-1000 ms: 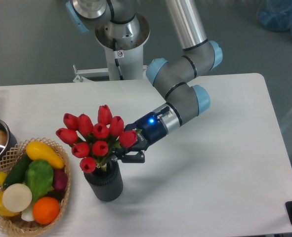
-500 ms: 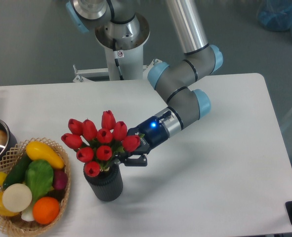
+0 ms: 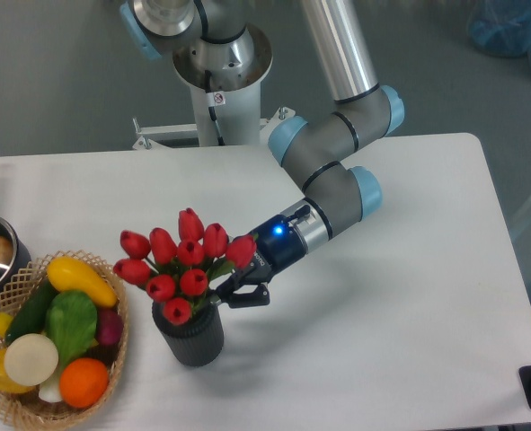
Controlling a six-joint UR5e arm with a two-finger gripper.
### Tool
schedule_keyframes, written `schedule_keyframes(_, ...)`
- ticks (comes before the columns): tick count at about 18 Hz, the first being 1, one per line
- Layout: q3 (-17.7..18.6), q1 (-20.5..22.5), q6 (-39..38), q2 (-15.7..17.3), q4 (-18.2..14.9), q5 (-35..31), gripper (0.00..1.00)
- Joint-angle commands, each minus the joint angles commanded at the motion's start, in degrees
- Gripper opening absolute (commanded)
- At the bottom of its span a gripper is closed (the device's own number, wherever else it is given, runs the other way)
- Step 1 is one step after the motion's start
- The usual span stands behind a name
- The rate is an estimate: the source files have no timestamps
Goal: Insert the flowers into the vase
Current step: 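Push the tulips deeper into the vase and settle them upright, then open the gripper to release the tulips and pull back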
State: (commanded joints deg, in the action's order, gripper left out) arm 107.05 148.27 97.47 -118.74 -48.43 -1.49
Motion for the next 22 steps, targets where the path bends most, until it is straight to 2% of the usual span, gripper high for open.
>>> schedule_keyframes(3,0.0,0.09,0.0,0.0,0.0,0.0,0.66)
schedule_keyframes(6,0.09,0.17,0.0,0.18,0.09,0.0,0.76)
schedule_keyframes(8,0.09,0.44,-0.09,0.26,0.09,0.0,0.98)
schedule_keyframes(9,0.09,0.61,-0.09,0.35,0.0,0.0,1.0)
schedule_keyframes(13,0.7,2.98,-0.61,0.79,0.09,-0.61,1.0)
schedule_keyframes(16,0.79,6.75,-2.19,3.6,-0.26,-1.23,1.0)
schedule_keyframes(22,1.14,14.49,-5.8,9.48,-0.35,-13.69,1.0)
